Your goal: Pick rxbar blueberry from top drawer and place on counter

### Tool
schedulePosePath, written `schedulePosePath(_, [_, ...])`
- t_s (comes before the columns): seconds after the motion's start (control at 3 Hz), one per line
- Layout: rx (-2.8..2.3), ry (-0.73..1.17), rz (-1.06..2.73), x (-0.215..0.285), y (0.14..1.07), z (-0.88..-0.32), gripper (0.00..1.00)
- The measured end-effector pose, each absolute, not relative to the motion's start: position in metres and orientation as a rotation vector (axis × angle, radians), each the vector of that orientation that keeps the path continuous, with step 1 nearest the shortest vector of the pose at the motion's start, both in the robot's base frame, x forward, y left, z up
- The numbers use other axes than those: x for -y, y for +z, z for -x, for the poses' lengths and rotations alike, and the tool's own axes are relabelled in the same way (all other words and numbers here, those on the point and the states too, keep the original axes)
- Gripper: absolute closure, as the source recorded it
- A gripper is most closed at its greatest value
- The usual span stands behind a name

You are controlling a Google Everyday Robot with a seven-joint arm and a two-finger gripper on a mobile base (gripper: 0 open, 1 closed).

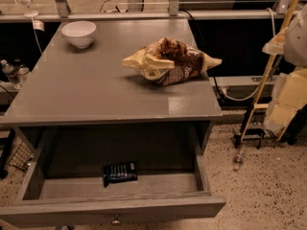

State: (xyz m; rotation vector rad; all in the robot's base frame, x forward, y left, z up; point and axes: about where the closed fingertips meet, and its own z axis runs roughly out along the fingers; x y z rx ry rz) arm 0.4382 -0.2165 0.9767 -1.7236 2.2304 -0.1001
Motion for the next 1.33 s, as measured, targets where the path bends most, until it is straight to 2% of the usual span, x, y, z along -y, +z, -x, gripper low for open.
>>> schedulePosePath(0.33, [-2.217, -0.098, 1.736, 0.211, 0.977, -0.438, 0.0])
schedulePosePath(1.33, [-1.907, 0.053, 2.058, 0.07, 0.947, -0.407, 0.0])
